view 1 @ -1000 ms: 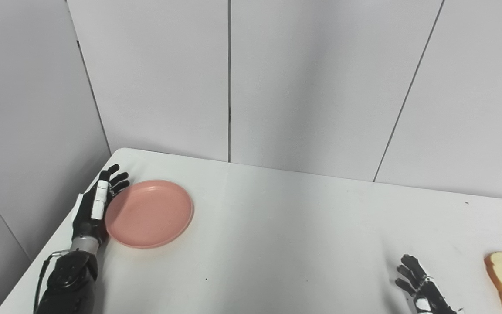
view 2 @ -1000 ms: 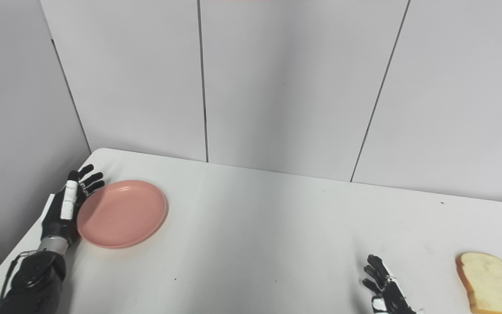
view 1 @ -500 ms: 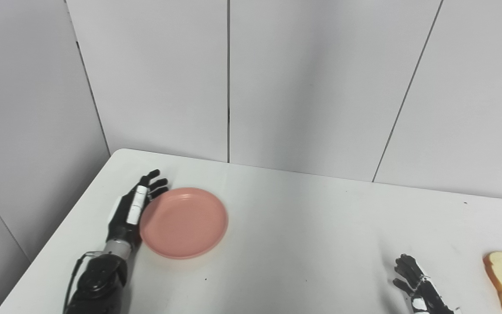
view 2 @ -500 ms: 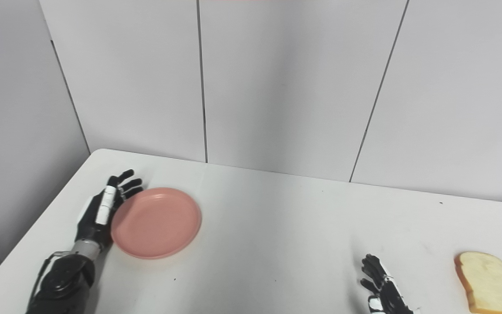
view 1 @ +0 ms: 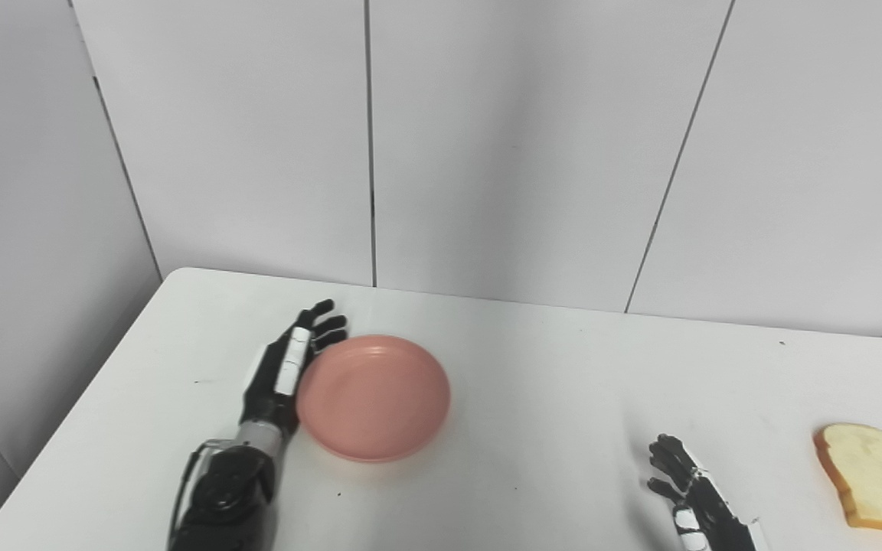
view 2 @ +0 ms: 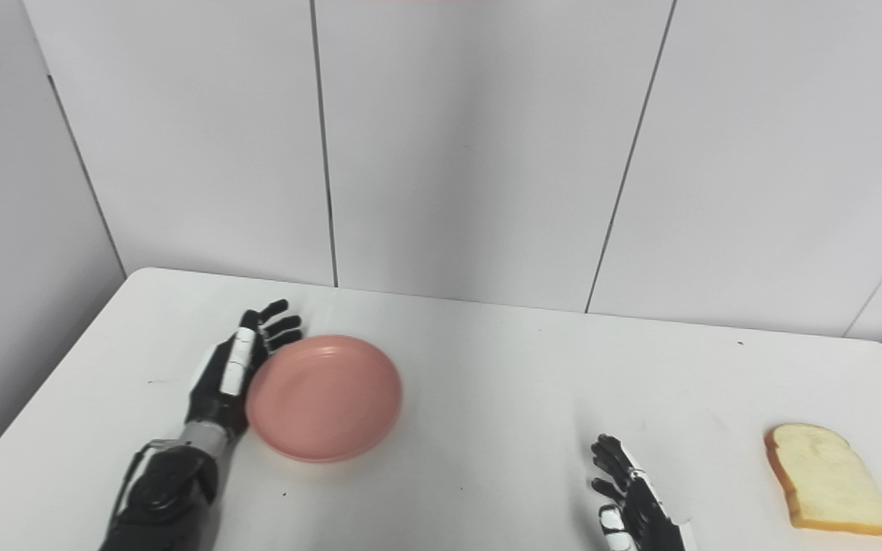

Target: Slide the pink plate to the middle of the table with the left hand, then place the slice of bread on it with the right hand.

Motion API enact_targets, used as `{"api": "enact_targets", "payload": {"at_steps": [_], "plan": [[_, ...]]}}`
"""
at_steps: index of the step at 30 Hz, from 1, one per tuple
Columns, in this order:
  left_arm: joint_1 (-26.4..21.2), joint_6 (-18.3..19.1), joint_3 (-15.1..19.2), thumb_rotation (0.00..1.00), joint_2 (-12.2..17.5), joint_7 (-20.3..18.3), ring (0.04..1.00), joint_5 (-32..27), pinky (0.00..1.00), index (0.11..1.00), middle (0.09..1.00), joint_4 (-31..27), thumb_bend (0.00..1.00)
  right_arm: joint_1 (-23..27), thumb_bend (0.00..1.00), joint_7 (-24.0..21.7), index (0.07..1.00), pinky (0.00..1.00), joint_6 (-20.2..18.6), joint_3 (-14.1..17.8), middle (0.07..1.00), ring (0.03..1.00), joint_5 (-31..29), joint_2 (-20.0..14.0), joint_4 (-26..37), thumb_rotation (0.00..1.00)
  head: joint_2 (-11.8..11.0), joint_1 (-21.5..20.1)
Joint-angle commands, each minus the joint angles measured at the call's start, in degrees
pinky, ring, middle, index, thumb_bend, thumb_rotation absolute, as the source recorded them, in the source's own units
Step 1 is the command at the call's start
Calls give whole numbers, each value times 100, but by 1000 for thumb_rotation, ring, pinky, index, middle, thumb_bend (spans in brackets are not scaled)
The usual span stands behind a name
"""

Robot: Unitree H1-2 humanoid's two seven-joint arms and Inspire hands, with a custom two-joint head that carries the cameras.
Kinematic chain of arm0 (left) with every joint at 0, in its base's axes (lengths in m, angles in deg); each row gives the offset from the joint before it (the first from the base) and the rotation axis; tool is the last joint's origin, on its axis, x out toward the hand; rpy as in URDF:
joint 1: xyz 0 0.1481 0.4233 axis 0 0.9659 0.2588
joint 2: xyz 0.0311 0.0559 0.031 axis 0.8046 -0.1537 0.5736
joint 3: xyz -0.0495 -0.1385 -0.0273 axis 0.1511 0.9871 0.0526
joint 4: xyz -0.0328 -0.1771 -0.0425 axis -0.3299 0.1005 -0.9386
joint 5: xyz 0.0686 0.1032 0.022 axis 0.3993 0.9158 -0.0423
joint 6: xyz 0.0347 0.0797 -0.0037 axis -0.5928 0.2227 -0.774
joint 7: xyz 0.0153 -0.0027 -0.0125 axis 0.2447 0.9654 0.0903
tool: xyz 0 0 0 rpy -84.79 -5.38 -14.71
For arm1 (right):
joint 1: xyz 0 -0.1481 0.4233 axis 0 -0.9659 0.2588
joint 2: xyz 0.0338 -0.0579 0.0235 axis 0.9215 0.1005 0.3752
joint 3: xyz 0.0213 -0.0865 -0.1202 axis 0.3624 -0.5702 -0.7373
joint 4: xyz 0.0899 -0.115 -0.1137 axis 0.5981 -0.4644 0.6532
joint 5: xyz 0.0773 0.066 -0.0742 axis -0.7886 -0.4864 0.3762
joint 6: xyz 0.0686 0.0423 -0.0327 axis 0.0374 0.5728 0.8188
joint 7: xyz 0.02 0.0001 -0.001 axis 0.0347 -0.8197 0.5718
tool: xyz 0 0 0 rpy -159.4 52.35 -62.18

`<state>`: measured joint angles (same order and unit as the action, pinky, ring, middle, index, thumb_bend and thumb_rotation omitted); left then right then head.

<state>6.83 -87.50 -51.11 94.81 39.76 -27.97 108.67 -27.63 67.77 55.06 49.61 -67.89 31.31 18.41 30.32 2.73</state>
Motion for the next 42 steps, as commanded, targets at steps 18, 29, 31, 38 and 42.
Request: {"api": "enact_targets", "payload": {"at_steps": [18, 29, 31, 38, 42], "plan": [[-3, 124, -363, 865, -863, -555, 834, -120, 833, 840, 832, 488, 876, -74, 653, 548, 848, 772, 8, -482, 868, 858, 895, 660, -69, 931, 62, -1303], [141, 329, -294, 874, -689, -710, 830, -150, 814, 847, 831, 295, 861, -45, 669, 1429, 838, 902, -73, -573, 959, 940, 1998, 1203, -107, 969, 45, -2002], [158, 282, -281, 879, -655, -731, 827, -146, 810, 848, 830, 354, 864, -48, 695, 1606, 853, 946, -83, -566, 980, 964, 2147, 1271, -146, 987, 25, -2094], [237, 459, -134, 865, -684, -697, 823, -314, 813, 848, 817, 305, 843, 35, 747, 2040, 924, 956, 94, -593, 984, 968, 2424, 1285, -370, 1000, -1, -2138], [252, 457, -124, 858, -690, -703, 822, -314, 803, 840, 817, 291, 842, 38, 757, 2123, 938, 942, 144, -642, 985, 961, 2355, 1242, -399, 1000, -6, -2145]]}}
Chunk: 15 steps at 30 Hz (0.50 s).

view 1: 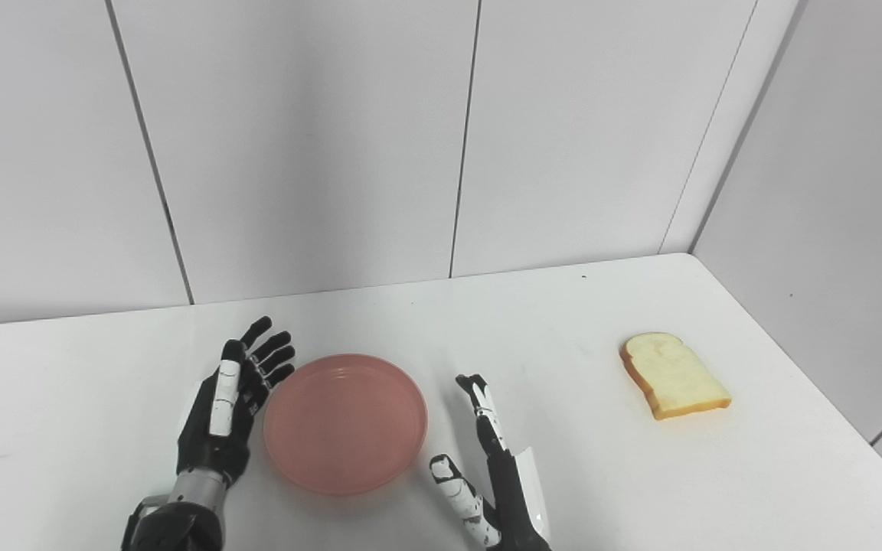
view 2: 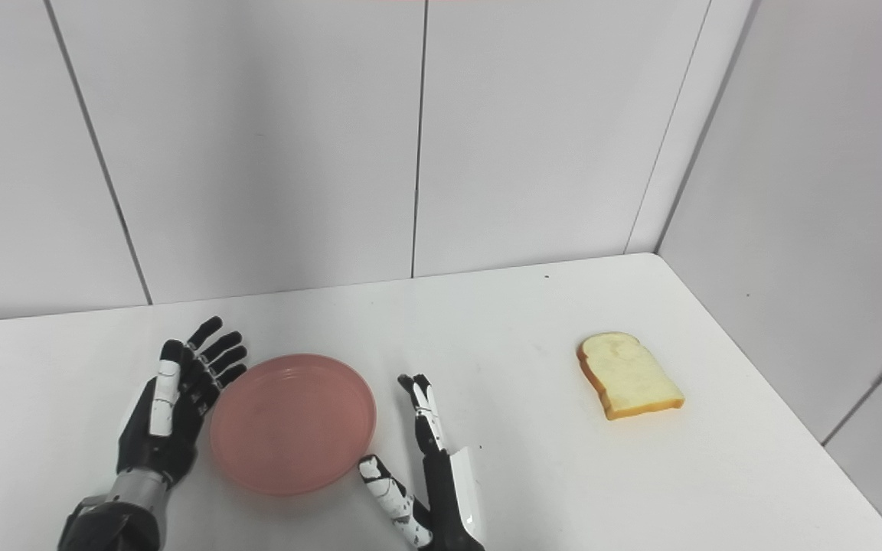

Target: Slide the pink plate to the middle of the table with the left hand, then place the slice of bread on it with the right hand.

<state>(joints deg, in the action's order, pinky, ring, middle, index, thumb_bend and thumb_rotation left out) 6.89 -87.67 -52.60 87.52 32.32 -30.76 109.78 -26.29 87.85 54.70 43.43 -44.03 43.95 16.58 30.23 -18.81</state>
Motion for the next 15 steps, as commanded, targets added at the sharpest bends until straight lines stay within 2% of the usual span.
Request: {"api": "enact_targets", "payload": {"at_steps": [1, 3, 6, 9, 11, 12, 13, 15], "plan": [[254, 464, 10, 860, 40, 47, 822, -6, 801, 839, 816, 177, 841, -103, 765, 116, 939, 934, 195, -26, 985, 959, -85, -34, -213, 1000, 9, -5], [273, 467, -8, 866, 34, 51, 820, 17, 800, 840, 809, 160, 845, -124, 799, 110, 947, 903, 189, -25, 989, 945, -142, -59, -171, 1000, -13, -46], [310, 516, -7, 868, 31, 28, 826, -12, 810, 842, 814, 104, 837, -148, 810, 95, 966, 907, 40, 29, 993, 958, -147, -81, 75, 1000, -18, -140], [327, 598, 4, 863, 36, 27, 832, -42, 818, 848, 823, 47, 836, -75, 771, 49, 970, 947, -486, 245, 985, 955, -140, -5, 720, 996, -2, -153], [321, 613, 19, 855, 38, 35, 831, -47, 819, 845, 822, 64, 832, 38, 770, 71, 972, 948, -900, 390, 974, 943, 232, -33, 1126, 998, 0, -144], [304, 590, 19, 852, 38, 39, 831, -32, 819, 844, 822, 108, 830, 111, 772, 62, 973, 944, -1062, 474, 969, 937, 375, -101, 1275, 998, -12, -141], [290, 568, 14, 854, 37, 41, 827, -11, 812, 836, 822, 144, 822, 184, 800, 51, 975, 933, -1189, 551, 972, 938, 509, -186, 1377, 945, -22, -137], [277, 553, 0, 860, 25, 47, 823, 16, 803, 831, 818, 173, 815, 324, 816, 23, 984, 905, -1399, 672, 977, 929, 789, -386, 1468, 902, -46, -134]]}}
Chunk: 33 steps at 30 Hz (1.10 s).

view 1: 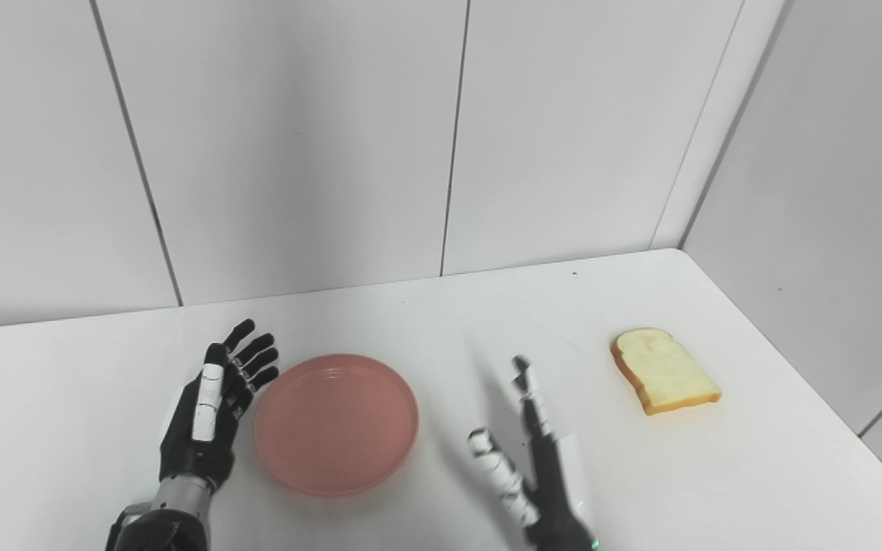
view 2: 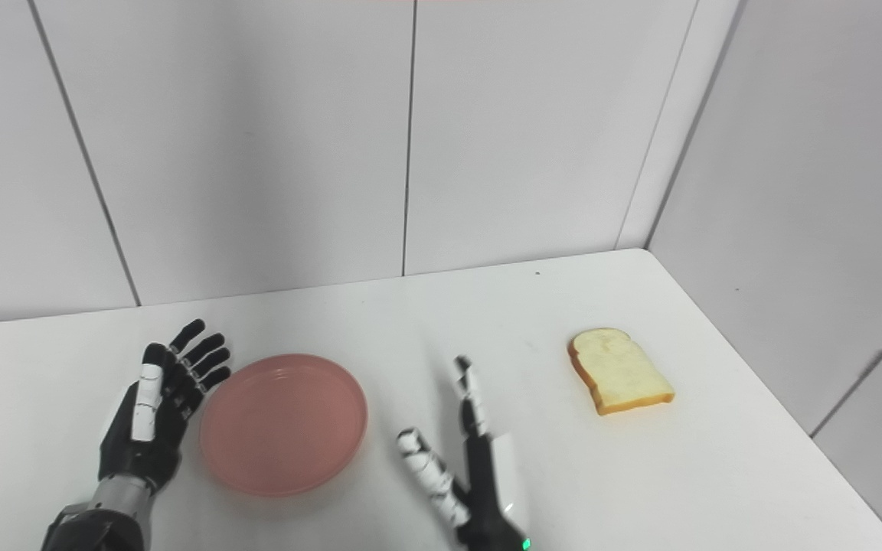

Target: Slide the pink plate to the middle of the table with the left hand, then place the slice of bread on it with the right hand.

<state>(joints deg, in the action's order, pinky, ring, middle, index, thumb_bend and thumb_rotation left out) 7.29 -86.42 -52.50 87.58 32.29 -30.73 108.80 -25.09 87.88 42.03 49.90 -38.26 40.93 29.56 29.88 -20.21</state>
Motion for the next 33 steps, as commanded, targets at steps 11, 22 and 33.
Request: {"api": "enact_targets", "payload": {"at_steps": [11, 22, 33], "plan": [[253, 486, -95, 864, -25, 68, 820, 54, 785, 837, 824, 216, 797, 730, 984, -699, 955, 859, -1388, 244, 936, 925, 1397, -1353, 482, 884, -35, -11], [238, 432, -125, 877, -68, 87, 812, 69, 771, 836, 827, 298, 810, 1331, 1000, -1995, 968, 948, -3106, 391, 963, 940, 2536, -2220, 249, 759, -65, 43], [235, 298, -154, 886, -46, 75, 806, 103, 760, 832, 815, 388, 807, 1952, 1000, -2192, 954, 1000, -3305, 1092, 992, 999, 3429, -2207, -1224, 675, -59, 54]]}}
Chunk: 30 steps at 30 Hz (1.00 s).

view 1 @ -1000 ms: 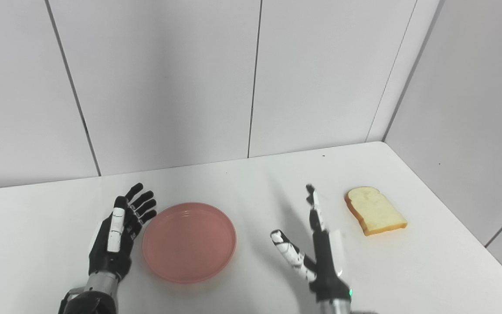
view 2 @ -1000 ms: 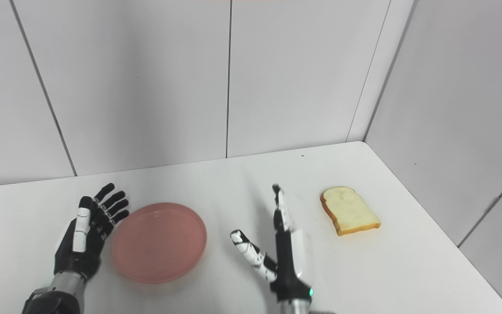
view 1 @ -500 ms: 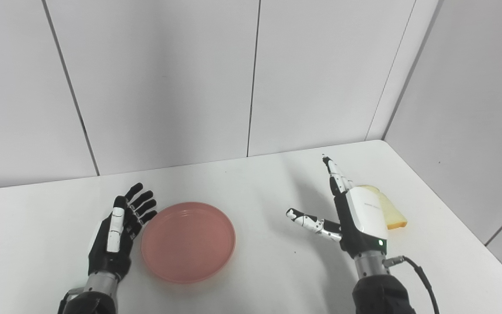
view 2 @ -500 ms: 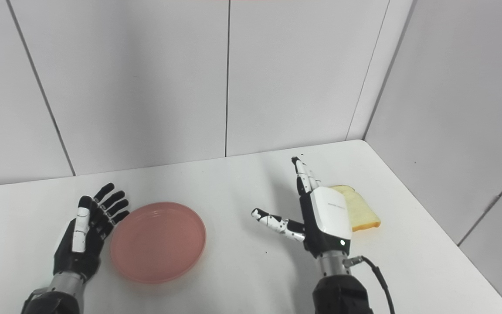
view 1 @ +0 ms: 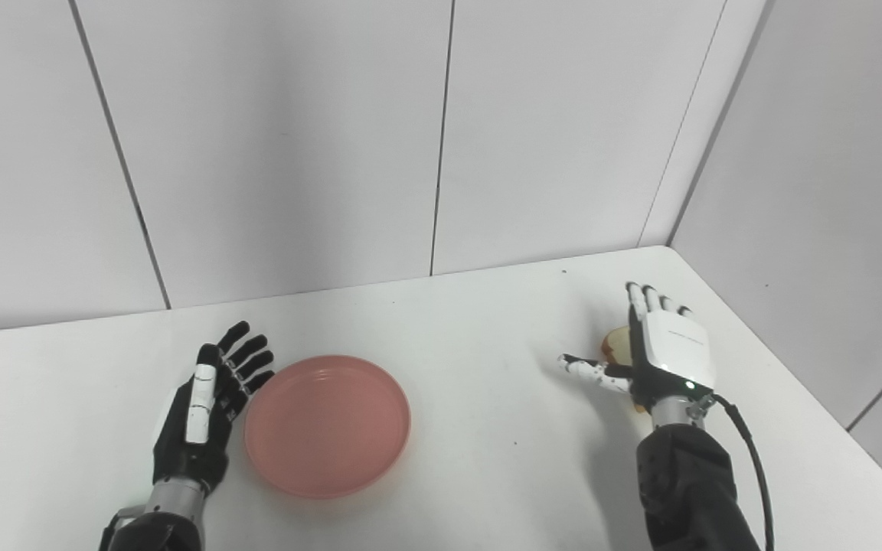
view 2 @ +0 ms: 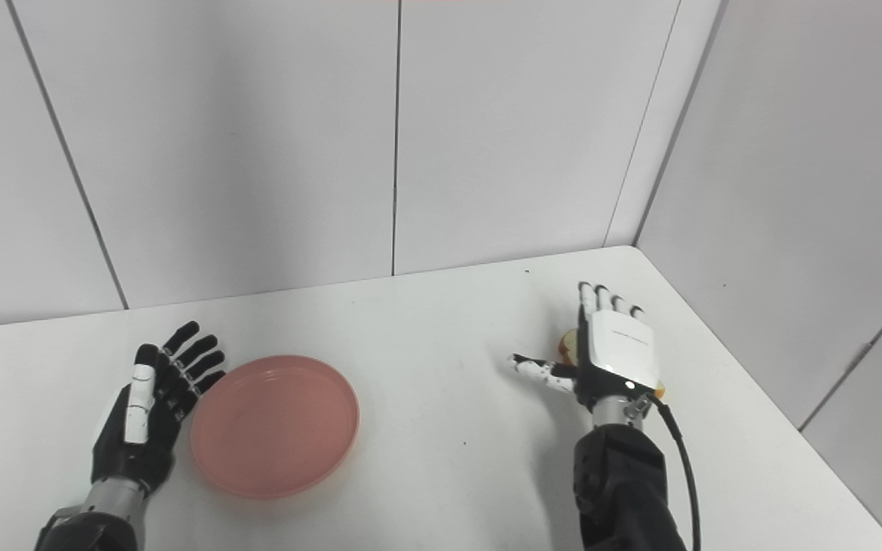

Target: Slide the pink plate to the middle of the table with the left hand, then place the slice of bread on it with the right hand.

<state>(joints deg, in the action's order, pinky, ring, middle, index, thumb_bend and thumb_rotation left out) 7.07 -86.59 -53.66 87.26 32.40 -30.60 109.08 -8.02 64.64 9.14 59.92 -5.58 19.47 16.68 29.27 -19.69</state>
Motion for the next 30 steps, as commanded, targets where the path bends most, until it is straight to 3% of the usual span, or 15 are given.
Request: {"api": "enact_targets", "payload": {"at_steps": [1, 8, 17, 26, 30], "plan": [[253, 309, -40, 886, -11, 60, 806, 90, 760, 832, 815, 368, 807, 286, 1000, 161, 953, 1000, -16, 143, 993, 999, 186, -38, -24, 674, 1, -1], [256, 334, -75, 893, -1, 43, 805, 105, 757, 838, 818, 360, 805, 640, 1000, 680, 968, 1000, -15, 497, 1000, 1000, 83, 136, -758, 625, -5, 11], [280, 345, -85, 889, -15, 52, 801, 103, 752, 831, 815, 330, 786, 966, 1000, 1116, 990, 1000, -15, 827, 1000, 1000, 86, 315, -1223, 559, 1, 43], [284, 363, -130, 903, 24, 50, 799, 154, 743, 838, 814, 301, 785, 1204, 1000, 782, 996, 1000, -16, 1450, 1000, 1000, -43, 596, -1278, 555, 5, 54], [284, 407, -141, 904, 43, 29, 801, 133, 747, 844, 817, 264, 782, 1244, 1000, 757, 991, 1000, -16, 1537, 1000, 1000, -57, 583, -1416, 570, 14, 46]]}}
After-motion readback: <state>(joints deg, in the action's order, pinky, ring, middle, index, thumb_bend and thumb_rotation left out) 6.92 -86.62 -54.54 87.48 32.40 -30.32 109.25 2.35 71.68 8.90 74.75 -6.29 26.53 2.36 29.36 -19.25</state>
